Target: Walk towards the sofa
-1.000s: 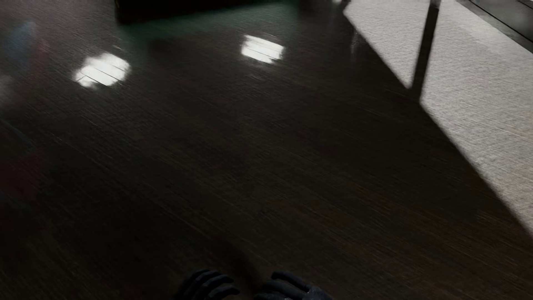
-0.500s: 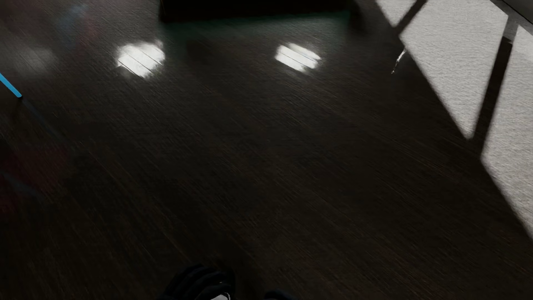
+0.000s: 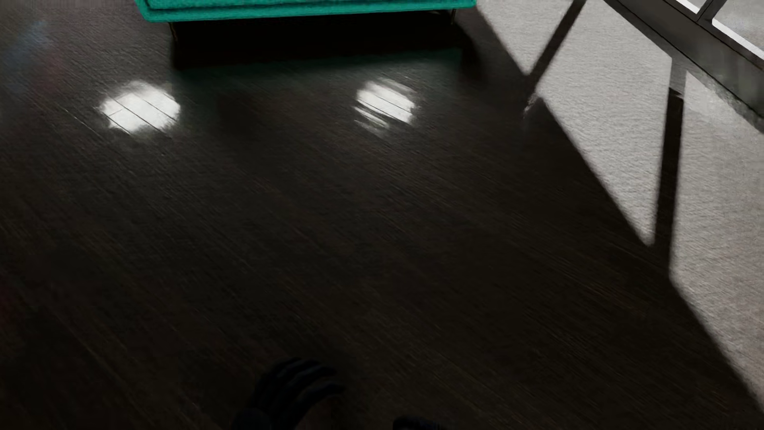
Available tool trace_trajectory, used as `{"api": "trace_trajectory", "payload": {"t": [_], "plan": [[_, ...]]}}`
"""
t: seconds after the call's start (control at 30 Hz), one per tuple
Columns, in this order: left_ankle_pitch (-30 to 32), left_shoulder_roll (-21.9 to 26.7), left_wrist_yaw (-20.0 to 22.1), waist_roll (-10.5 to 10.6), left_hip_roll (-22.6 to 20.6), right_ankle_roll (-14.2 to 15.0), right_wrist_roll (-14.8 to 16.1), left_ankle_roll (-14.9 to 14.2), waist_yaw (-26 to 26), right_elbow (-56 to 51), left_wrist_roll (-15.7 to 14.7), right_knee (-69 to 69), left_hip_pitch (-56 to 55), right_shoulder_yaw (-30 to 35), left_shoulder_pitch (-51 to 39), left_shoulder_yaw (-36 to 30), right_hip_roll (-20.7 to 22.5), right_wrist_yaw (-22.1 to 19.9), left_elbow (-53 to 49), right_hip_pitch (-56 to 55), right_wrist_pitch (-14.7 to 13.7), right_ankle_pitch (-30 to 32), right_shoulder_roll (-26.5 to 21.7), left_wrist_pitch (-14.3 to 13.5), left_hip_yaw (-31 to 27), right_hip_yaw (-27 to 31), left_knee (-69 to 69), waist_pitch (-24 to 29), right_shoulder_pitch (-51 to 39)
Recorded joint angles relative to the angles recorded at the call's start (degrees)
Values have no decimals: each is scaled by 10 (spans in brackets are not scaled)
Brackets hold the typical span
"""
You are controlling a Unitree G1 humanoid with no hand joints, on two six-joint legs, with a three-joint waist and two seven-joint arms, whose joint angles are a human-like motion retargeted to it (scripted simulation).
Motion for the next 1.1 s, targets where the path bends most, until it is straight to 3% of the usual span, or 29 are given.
{"api": "trace_trajectory", "payload": {"t": [0.03,0.1,0.2,0.3,0.37,0.4,0.43,0.47,0.53,0.67,0.7,0.73,0.8,0.9,0.93,1.0,1.1], "plan": [[-14,4,0,-2,-7,13,-4,3,-1,2,-9,6,20,-5,-7,-13,2,-9,2,-30,3,-41,1,9,10,6,2,2,1],[-35,15,0,-2,-18,-26,-14,7,-4,-7,-4,-40,63,-26,-3,-29,6,-8,23,-81,14,-133,-3,10,22,-2,-2,4,23],[-47,25,0,8,-27,-57,-31,9,-17,-29,-19,-220,120,-66,-11,-63,47,1,43,-132,27,-175,-9,19,29,-14,-29,6,50],[-43,29,0,22,-34,-69,-41,7,-29,-27,-37,-464,173,-113,-16,-73,108,5,44,-142,23,-85,10,21,28,-5,-76,4,74],[-40,35,0,32,-41,-43,-54,4,-34,-30,-43,-577,210,-152,-22,-80,143,20,47,-135,18,-72,18,20,21,19,-104,2,97],[-36,39,0,38,-44,-52,-64,3,-36,-33,-46,-572,228,-173,-24,-85,159,30,50,-136,13,-50,23,21,14,49,-106,1,109],[-30,42,0,44,-43,-83,-75,2,-39,-36,-52,-551,242,-195,-25,-89,172,34,53,-137,7,-10,31,22,6,69,-105,1,120],[-24,44,0,51,-40,-74,-87,-5,-40,-39,-60,-535,253,-215,-26,-90,170,28,59,-127,-1,27,41,23,-2,64,-96,0,127],[39,43,0,74,-17,-73,-114,-23,-42,-39,-61,-513,255,-236,-30,-83,177,-9,77,-107,-18,2,64,24,-18,41,-50,-2,128],[247,98,-2,119,55,-101,-108,-141,-45,-31,-35,-481,137,-225,-42,-115,194,21,113,-54,-31,-76,74,28,-53,-9,237,1,129],[305,113,-2,130,87,-107,-101,-149,-48,-34,-33,-468,91,-215,-51,-128,199,18,113,-43,-35,-96,76,29,-46,-26,321,4,123],[316,119,-1,141,110,-110,-96,-149,-49,-34,-37,-458,45,-200,-59,-135,206,1,107,-30,-38,-116,78,29,-56,-40,386,8,112],[213,117,0,158,120,-112,-84,-149,-48,-43,-48,-442,-34,-178,-63,-124,215,-16,80,1,-36,-154,85,26,-88,-60,451,14,91],[63,133,0,166,116,-111,-64,-106,-33,-41,-18,-422,-108,-145,-58,-101,218,-16,55,49,-19,-207,87,31,-109,-59,375,19,101],[37,131,0,164,118,-110,-55,-76,-26,-34,-7,-422,-126,-131,-52,-92,217,-16,52,66,-16,-220,83,34,-105,-55,319,19,99],[32,115,0,160,125,-108,-46,-49,-16,-27,0,-437,-153,-111,-40,-72,215,-16,46,99,-11,-237,78,33,-81,-48,178,19,87],[109,84,0,148,110,-104,-36,-68,-9,-29,7,-472,-154,-103,-25,-36,210,-16,35,147,-7,-249,79,25,-48,-39,-78,15,79]]}}
